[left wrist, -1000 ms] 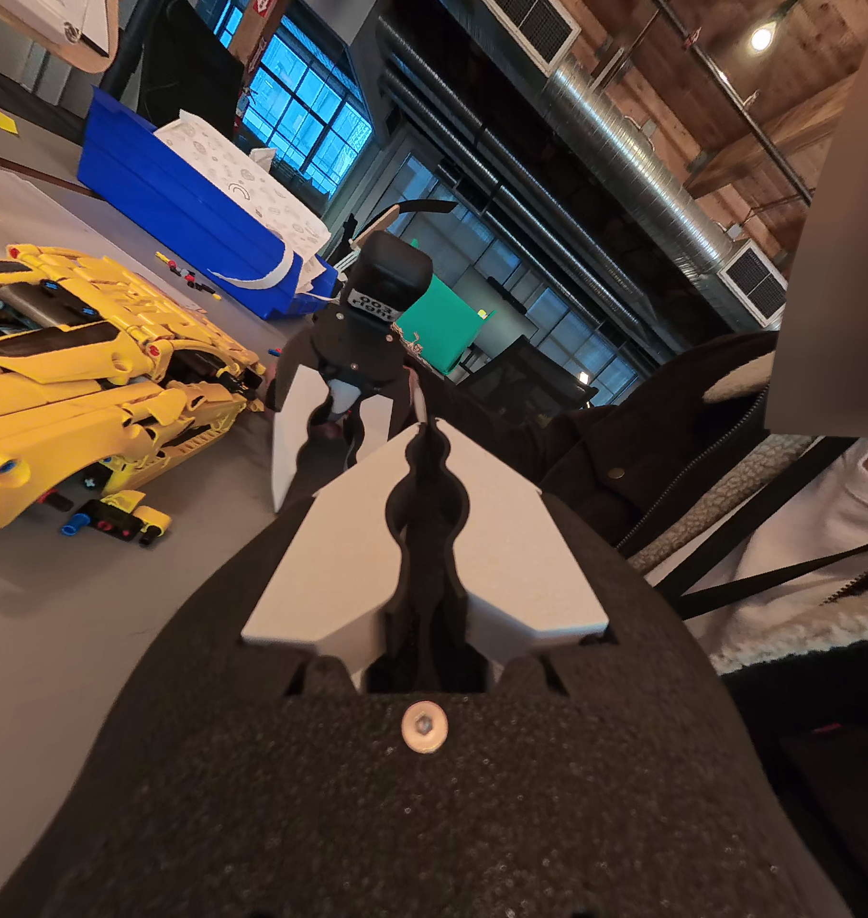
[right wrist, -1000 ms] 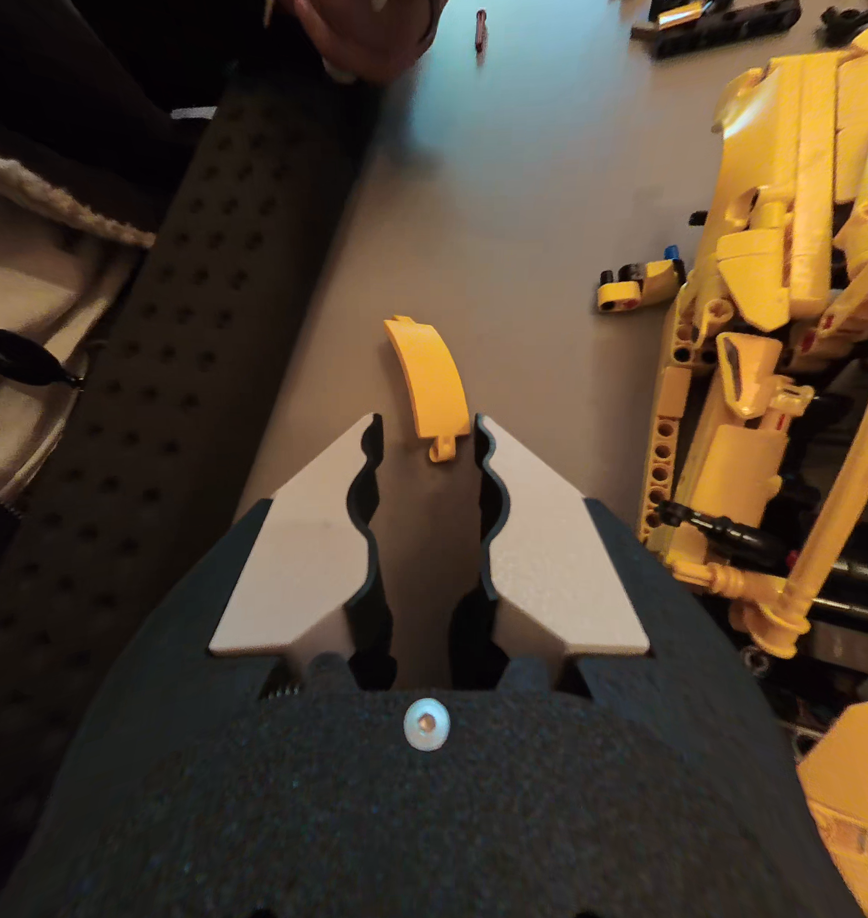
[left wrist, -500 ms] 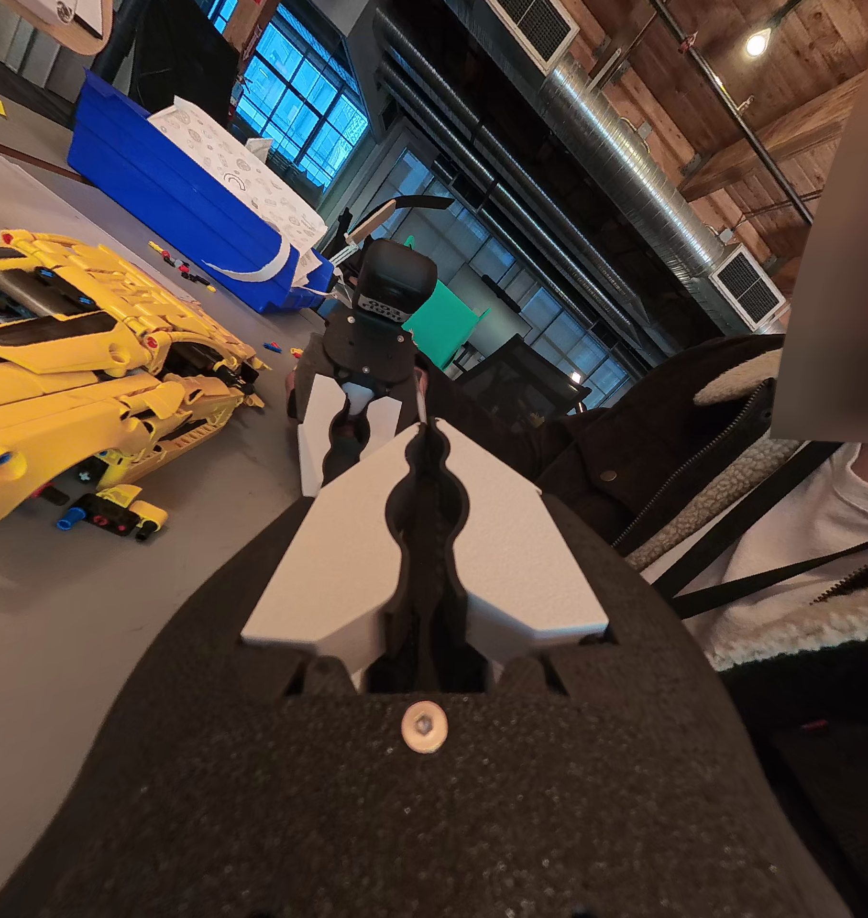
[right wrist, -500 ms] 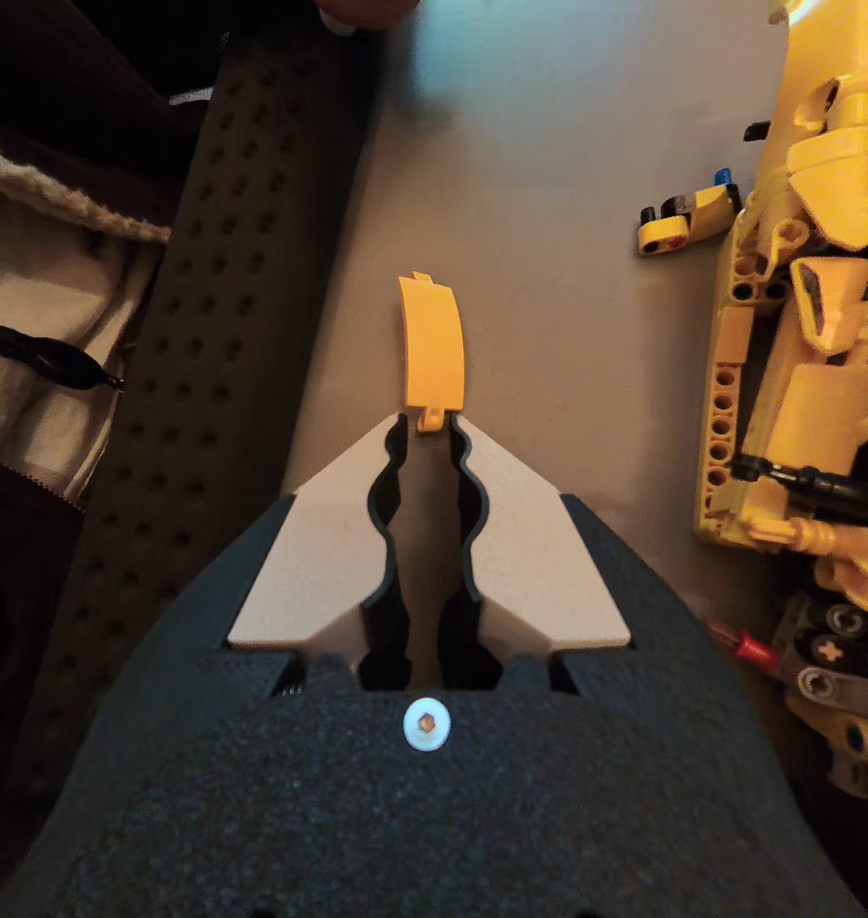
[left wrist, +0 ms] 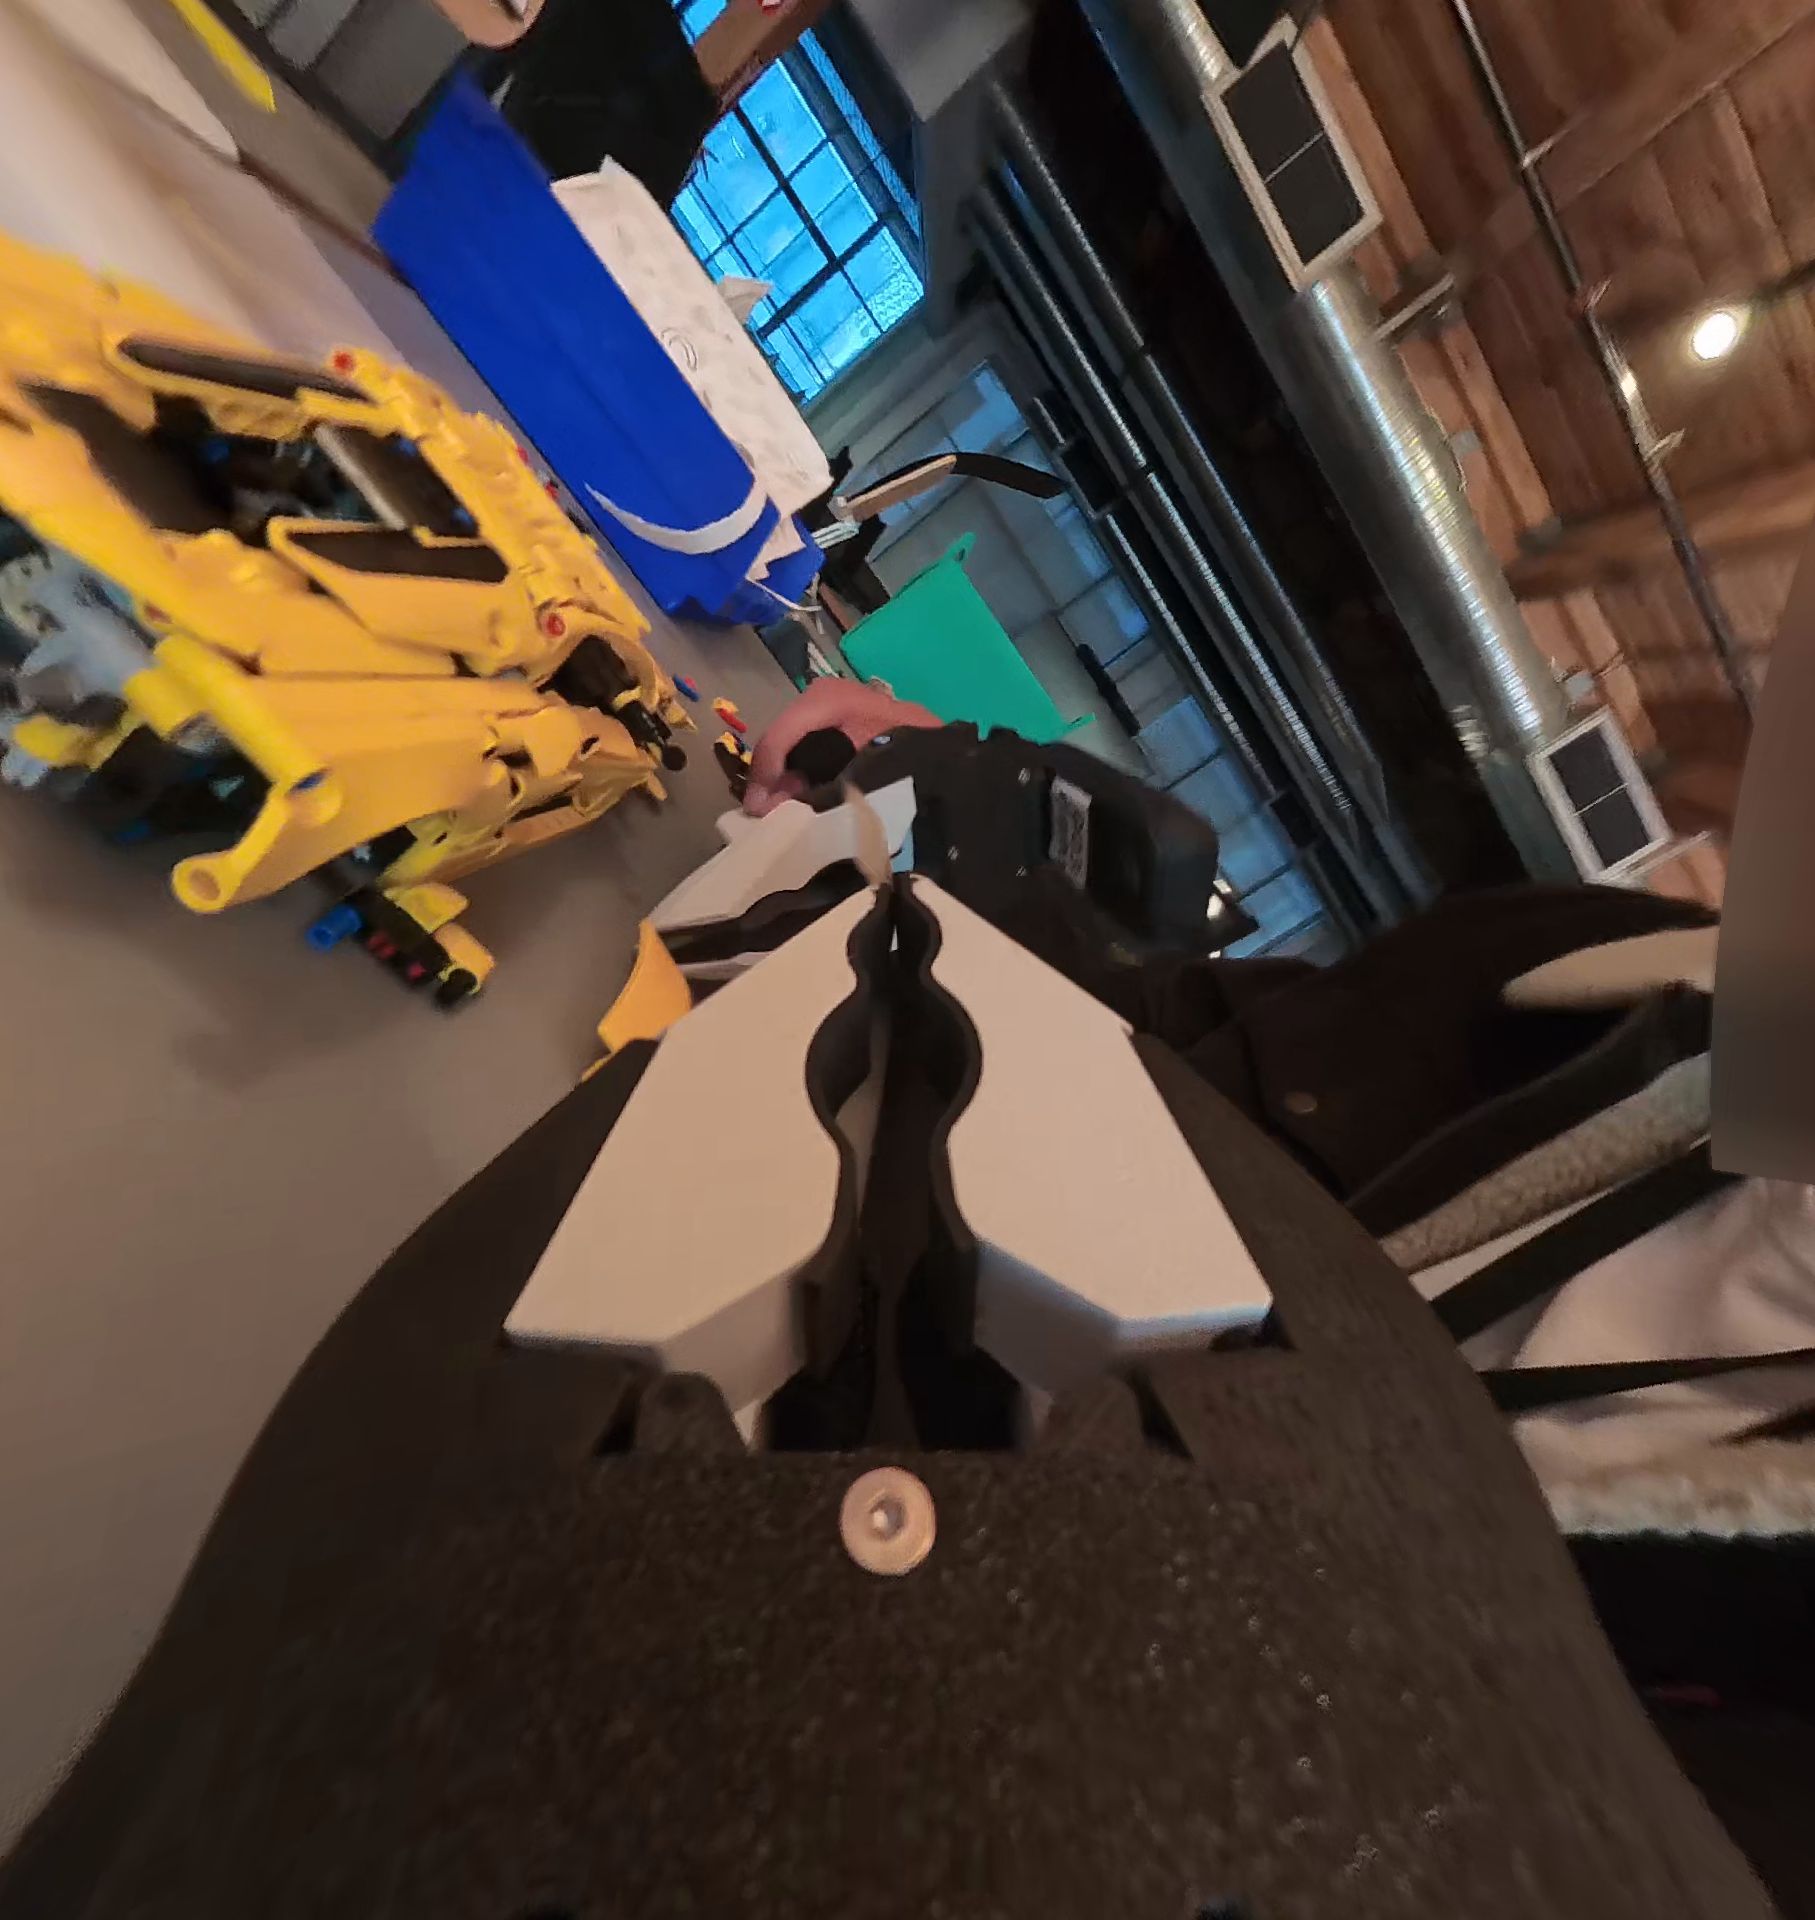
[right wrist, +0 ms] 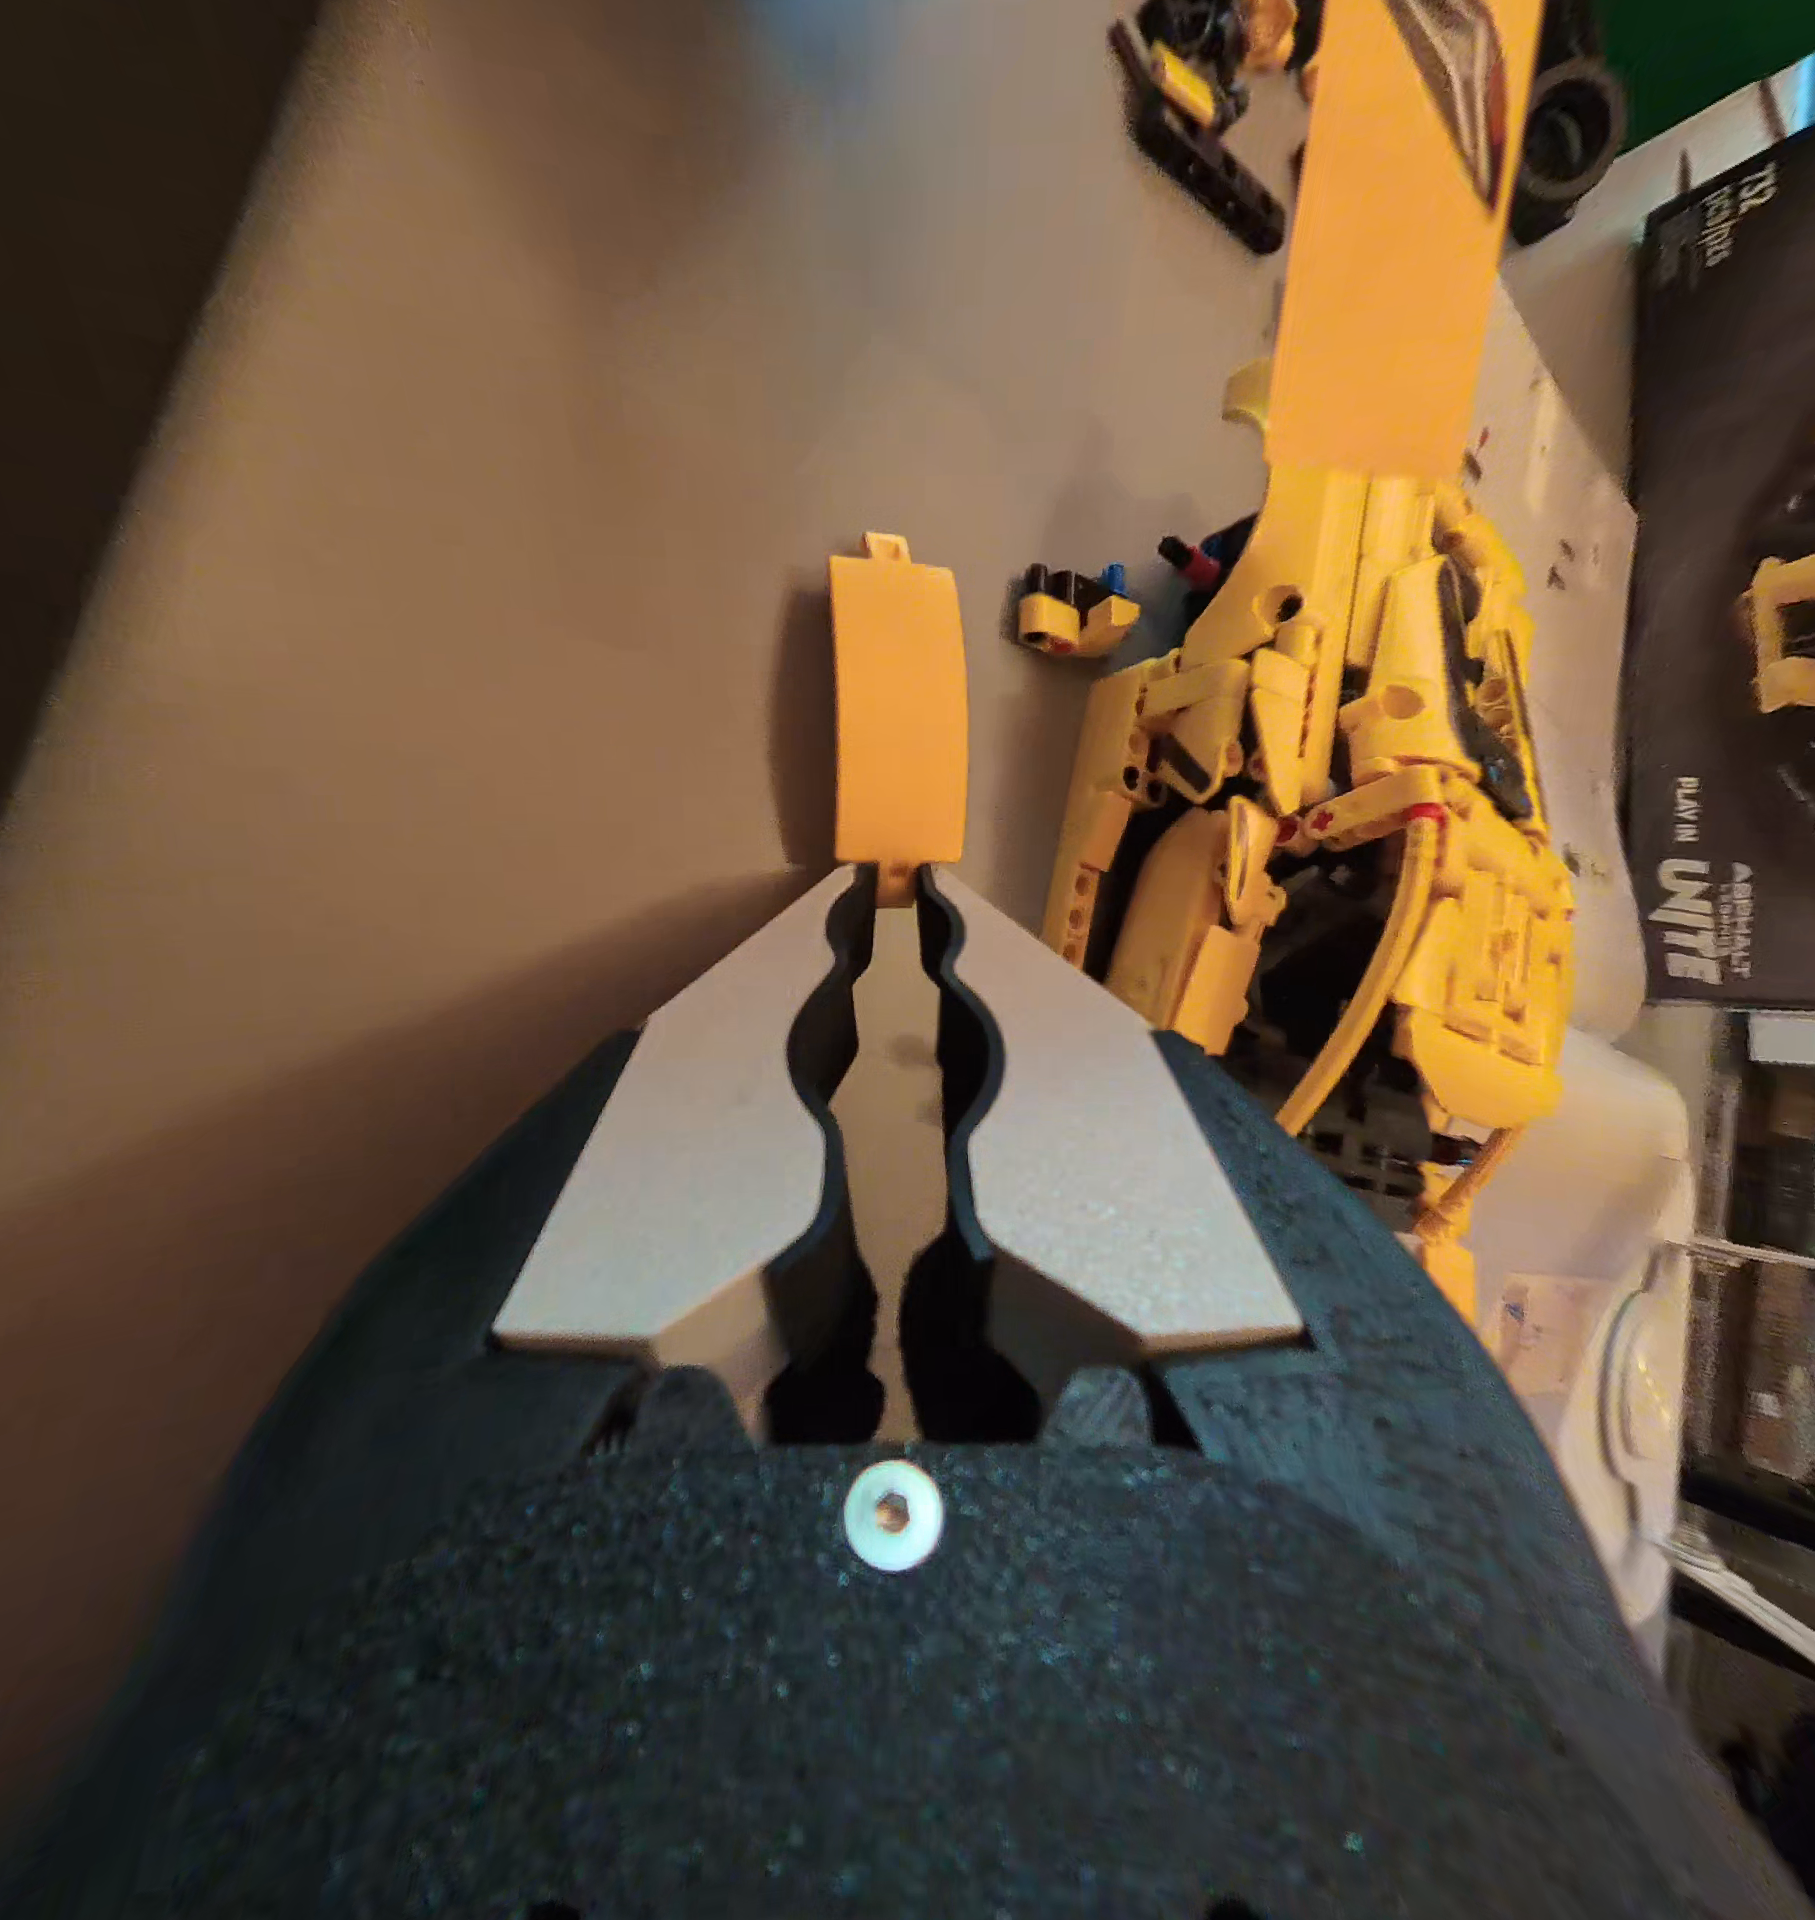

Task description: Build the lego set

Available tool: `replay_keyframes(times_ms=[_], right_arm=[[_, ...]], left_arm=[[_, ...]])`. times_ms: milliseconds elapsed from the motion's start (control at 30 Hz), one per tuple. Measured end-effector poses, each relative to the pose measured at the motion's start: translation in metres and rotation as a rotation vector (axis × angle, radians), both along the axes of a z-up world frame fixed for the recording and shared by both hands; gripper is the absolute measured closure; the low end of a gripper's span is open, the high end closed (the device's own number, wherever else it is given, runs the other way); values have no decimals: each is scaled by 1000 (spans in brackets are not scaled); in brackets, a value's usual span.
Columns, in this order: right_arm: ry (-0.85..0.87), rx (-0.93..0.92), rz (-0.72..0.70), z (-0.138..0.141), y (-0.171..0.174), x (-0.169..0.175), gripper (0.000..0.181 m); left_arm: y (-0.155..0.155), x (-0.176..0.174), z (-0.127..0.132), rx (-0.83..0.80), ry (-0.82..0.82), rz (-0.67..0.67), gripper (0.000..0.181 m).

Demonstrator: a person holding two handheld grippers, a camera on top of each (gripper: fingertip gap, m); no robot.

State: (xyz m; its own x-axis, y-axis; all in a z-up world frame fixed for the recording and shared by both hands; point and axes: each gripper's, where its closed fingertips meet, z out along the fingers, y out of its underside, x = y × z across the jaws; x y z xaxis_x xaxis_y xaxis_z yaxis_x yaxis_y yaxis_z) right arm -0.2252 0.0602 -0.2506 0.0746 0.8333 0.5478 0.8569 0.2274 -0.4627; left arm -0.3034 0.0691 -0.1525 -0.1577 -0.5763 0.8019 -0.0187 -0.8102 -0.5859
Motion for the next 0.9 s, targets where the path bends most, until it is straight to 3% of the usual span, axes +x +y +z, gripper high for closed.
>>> replay_keyframes(times_ms=[167, 367, 567, 667, 900], right_arm=[[71, -82, -52, -2, 0, -2, 174], [219, -376, -55, -3, -19, -10, 174], [354, -655, -47, 4, -33, -10, 154], [430, -689, -77, 11, -27, -15, 147], [340, -601, -96, -4, -23, -22, 141]], left_arm=[[-4, 3, -2, 1, 18, -31, 181], [-5, 3, -1, 14, 16, -31, 181], [-5, 2, 0, 13, 7, -33, 181], [-5, 2, 0, 11, 5, -33, 181], [-3, 1, 1, 6, -4, -22, 181]])
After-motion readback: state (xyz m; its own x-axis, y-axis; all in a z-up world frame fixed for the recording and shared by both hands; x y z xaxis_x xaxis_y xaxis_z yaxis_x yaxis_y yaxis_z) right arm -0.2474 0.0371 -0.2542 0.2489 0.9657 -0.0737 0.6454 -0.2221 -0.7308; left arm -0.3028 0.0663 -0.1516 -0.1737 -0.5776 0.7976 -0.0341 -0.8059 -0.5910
